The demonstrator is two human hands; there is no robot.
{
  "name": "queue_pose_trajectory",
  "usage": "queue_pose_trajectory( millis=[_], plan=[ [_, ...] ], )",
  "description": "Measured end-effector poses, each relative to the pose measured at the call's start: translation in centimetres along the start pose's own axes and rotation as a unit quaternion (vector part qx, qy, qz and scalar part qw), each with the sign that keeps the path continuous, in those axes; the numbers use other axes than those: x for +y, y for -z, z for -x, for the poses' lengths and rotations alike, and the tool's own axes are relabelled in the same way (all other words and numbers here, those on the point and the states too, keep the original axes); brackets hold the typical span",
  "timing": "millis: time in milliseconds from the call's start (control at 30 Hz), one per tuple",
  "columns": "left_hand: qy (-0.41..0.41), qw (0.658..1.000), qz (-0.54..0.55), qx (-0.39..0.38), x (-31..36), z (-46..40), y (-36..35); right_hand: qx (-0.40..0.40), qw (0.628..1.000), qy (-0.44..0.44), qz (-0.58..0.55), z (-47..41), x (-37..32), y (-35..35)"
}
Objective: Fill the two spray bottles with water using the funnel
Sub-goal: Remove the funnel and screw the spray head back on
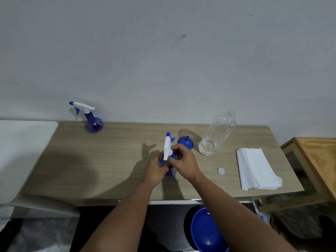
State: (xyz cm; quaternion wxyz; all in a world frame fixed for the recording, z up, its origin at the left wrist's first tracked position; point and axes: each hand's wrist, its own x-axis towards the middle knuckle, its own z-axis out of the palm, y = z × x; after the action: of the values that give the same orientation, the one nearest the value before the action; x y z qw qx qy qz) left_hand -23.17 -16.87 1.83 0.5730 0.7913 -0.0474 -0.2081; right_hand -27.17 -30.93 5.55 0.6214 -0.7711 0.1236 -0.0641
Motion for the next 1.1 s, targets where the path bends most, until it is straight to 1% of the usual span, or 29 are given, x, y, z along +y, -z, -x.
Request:
queue_pose_trajectory(
  millis=[100, 167, 267, 333, 567, 700, 767, 967, 1100],
  plan=[
    [0.003, 1.000, -0.008, 0.006, -0.2, -0.1, -0.1, 0.029, 0.999, -0.023, 0.033, -0.4, -0.2, -0.5],
    [0.006, 1.000, -0.009, 0.001, -0.2, -0.2, 0.0, 0.025, 0.999, -0.016, 0.045, -0.5, -0.1, -0.4],
    [0.004, 1.000, -0.001, -0.008, -0.1, -0.1, 0.2, -0.012, 1.000, 0.015, 0.017, 0.1, 0.1, 0.2],
    [0.009, 1.000, 0.009, -0.005, -0.1, 0.0, 0.2, -0.013, 0.999, 0.029, 0.016, 0.5, 0.2, 0.5],
    [-0.010, 0.999, 0.030, -0.031, -0.3, -0.2, 0.3, 0.005, 0.999, -0.008, -0.035, 0.3, 0.5, 0.7],
    [-0.001, 0.999, 0.024, -0.024, 0.3, 0.0, 0.2, 0.005, 0.999, 0.020, -0.044, 0.7, 0.3, 0.4],
    [-0.010, 0.999, 0.046, -0.027, 0.5, 0.0, 0.1, 0.004, 0.999, 0.034, -0.037, 0.7, 0.3, 0.3],
    [-0.017, 0.997, 0.071, -0.034, 0.2, -0.2, 0.1, -0.012, 0.999, 0.024, -0.031, 0.4, 0.3, 0.8],
    [-0.024, 0.997, 0.062, -0.040, 0.0, -0.4, 0.2, -0.032, 0.999, 0.015, -0.041, 0.1, -0.1, 1.1]
  ],
)
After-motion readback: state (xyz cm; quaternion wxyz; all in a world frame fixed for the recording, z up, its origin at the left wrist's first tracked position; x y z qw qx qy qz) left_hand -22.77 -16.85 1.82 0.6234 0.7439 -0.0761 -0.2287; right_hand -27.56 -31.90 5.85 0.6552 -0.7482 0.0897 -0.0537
